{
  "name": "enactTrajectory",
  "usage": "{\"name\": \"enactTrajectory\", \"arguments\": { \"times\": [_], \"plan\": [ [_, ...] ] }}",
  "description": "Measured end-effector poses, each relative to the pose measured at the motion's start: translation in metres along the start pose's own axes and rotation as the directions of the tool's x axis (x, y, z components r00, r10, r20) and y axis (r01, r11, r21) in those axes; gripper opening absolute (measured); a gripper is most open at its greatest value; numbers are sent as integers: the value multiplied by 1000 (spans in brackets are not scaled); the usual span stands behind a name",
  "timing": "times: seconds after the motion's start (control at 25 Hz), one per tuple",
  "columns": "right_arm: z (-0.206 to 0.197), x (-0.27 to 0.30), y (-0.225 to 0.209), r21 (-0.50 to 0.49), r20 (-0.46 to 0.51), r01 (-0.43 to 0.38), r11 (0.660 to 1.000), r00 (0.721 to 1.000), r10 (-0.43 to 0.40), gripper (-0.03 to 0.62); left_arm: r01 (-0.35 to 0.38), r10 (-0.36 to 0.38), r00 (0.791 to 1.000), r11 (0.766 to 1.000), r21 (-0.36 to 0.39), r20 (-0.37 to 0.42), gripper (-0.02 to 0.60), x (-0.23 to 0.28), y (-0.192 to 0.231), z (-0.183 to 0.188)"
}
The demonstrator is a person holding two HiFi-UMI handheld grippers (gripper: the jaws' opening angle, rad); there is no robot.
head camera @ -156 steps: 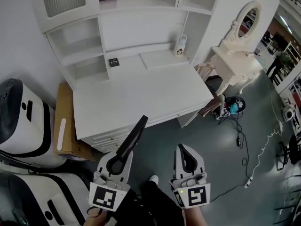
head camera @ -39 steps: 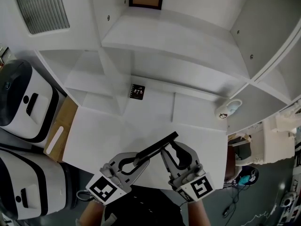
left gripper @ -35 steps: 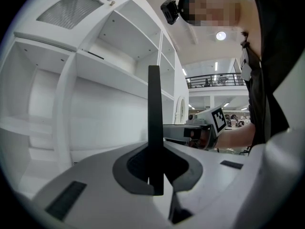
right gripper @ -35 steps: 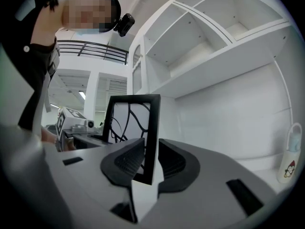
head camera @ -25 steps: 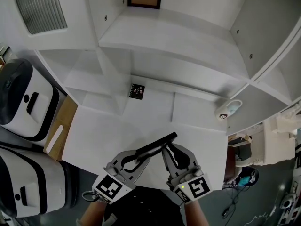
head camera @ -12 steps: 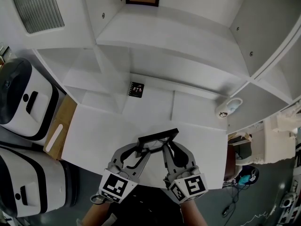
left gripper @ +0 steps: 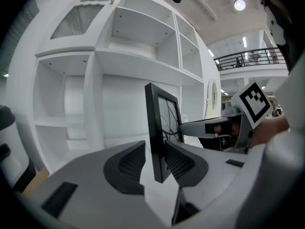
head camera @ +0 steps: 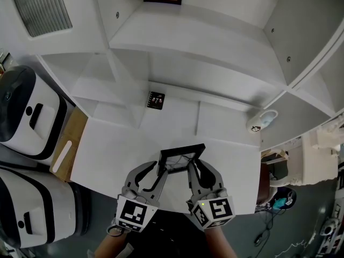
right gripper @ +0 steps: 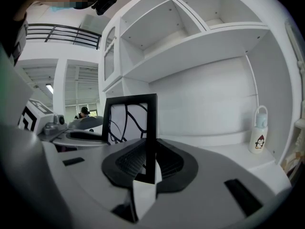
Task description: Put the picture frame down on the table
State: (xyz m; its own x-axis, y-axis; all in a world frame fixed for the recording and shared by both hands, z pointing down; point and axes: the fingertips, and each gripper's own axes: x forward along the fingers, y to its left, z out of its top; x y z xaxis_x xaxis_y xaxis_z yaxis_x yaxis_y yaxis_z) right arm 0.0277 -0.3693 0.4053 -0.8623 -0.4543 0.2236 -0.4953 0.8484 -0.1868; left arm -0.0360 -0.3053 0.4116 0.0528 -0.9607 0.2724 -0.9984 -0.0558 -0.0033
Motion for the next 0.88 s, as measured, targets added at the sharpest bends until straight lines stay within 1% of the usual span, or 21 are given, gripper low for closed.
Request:
{"name": "enactTrajectory", "arguments": {
  "times": [0.16, 0.24, 0.36, 0.64, 0.88],
  "plan": [
    [-5, 2, 2, 9, -12, 7, 1000, 1000, -7, 67, -6, 5, 1000, 1000, -10, -11, 115, -1, 2, -3],
    [-9, 3, 3, 14, -22, 9, 1000, 1000, -9, 67, -6, 6, 1000, 1000, -17, -19, 90, -1, 3, -7],
    [-17, 6, 1, 26, -41, 18, 1000, 999, -17, 66, -4, 2, 999, 999, -33, -43, 86, 2, 4, -14],
    [-42, 13, -9, 31, -102, 49, 998, 994, -46, 67, 7, -15, 993, 997, -71, -119, 84, 17, 5, -40],
    [-73, 32, -15, 59, -164, 54, 997, 985, -44, 67, 5, -28, 978, 994, -111, -205, 83, 31, 15, -70]
  ]
}}
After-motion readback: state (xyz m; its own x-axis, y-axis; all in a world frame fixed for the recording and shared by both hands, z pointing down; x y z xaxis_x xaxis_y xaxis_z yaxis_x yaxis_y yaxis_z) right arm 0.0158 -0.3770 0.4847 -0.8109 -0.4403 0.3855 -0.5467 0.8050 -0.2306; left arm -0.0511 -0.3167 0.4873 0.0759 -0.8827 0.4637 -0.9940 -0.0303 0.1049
